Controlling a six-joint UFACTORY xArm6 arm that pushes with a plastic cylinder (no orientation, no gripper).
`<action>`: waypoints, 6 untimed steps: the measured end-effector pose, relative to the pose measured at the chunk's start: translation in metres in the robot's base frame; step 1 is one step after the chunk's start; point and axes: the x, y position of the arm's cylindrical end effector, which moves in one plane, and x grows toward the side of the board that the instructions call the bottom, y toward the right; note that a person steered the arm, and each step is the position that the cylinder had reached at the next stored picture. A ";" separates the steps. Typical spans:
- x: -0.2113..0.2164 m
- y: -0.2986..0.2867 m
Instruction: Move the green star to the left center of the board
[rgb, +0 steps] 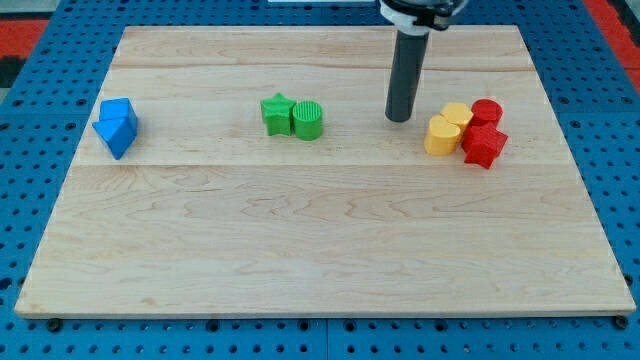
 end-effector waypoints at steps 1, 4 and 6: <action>-0.024 -0.007; -0.059 -0.015; -0.061 -0.018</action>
